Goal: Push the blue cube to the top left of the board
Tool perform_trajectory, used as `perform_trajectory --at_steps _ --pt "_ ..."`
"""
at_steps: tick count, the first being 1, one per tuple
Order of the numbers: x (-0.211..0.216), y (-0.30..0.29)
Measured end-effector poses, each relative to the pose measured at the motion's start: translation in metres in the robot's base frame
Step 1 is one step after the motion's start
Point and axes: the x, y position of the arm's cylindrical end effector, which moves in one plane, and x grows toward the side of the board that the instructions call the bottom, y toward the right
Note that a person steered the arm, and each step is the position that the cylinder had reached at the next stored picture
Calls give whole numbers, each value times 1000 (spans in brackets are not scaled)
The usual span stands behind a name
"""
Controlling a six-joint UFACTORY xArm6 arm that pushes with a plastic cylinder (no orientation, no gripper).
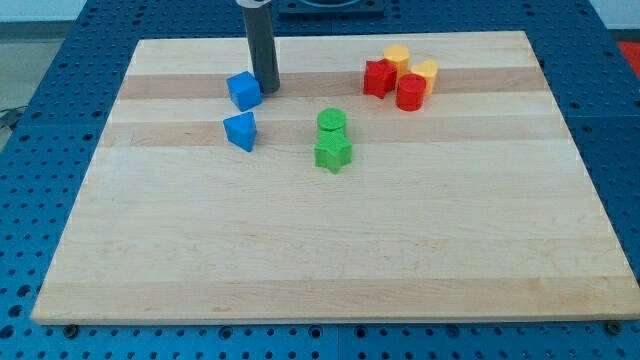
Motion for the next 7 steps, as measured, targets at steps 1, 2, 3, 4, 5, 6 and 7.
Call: perform_trajectory --at_steps 1,2,3,4,5,6,7 --pt "12 25" --pt "25 40" --pt "25 22" --pt "25 22" --pt "25 22" --pt "-1 -29" --pt "-22 -61"
